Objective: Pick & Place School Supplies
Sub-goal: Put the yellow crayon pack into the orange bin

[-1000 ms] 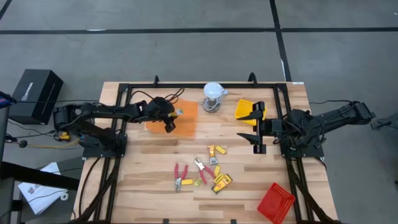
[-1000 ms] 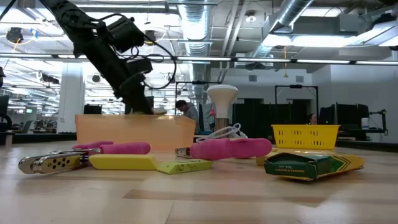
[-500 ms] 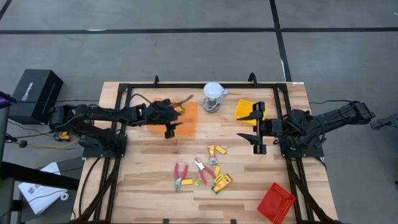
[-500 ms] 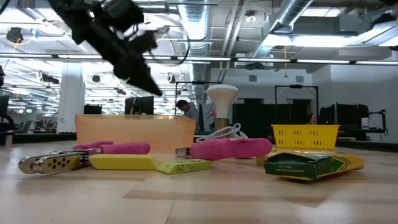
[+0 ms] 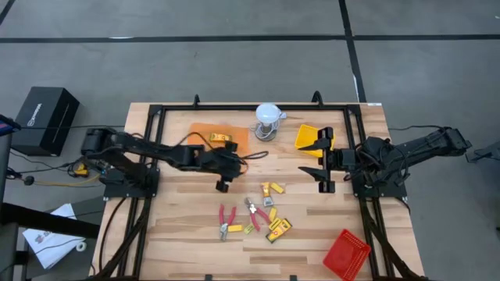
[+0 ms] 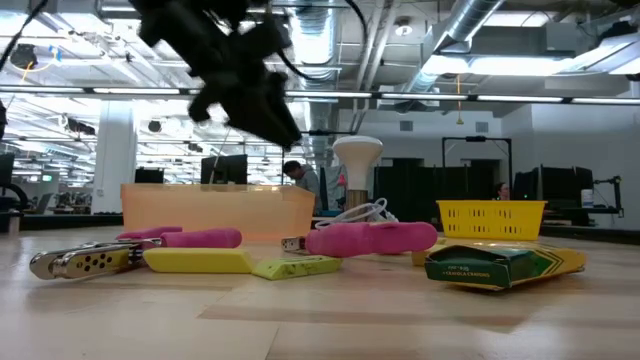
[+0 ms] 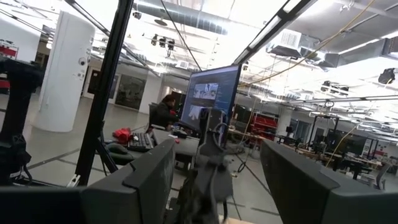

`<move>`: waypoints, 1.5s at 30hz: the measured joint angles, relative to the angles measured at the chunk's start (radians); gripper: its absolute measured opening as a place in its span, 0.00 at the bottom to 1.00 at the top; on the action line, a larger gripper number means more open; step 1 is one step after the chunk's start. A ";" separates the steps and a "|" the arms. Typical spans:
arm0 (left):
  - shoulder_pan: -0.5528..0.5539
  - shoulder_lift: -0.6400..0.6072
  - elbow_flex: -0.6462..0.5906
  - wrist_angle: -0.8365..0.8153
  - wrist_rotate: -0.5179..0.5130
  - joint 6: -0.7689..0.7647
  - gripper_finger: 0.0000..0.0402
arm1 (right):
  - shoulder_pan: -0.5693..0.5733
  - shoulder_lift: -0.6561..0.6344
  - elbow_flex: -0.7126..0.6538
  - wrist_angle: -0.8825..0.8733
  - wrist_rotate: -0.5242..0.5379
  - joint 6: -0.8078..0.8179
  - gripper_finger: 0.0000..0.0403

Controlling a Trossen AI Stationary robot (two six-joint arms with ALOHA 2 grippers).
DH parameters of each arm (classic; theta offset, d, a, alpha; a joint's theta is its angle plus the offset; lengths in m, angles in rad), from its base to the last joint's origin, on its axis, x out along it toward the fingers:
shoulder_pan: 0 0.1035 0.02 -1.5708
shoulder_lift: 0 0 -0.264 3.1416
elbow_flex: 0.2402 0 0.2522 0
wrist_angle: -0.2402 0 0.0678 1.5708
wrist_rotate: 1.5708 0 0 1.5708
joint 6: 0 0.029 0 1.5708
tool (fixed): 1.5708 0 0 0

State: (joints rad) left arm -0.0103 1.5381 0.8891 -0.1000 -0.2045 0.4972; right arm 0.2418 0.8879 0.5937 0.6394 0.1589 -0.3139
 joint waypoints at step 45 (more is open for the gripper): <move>-0.107 0.423 0.353 -0.062 0.028 0.435 0.37 | 0.013 0.000 0.000 -0.025 -0.001 0.000 0.57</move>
State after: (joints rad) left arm -0.1174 1.9612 1.2419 -0.1617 -0.1763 0.9324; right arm 0.2550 0.8883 0.5938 0.6145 0.1581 -0.3141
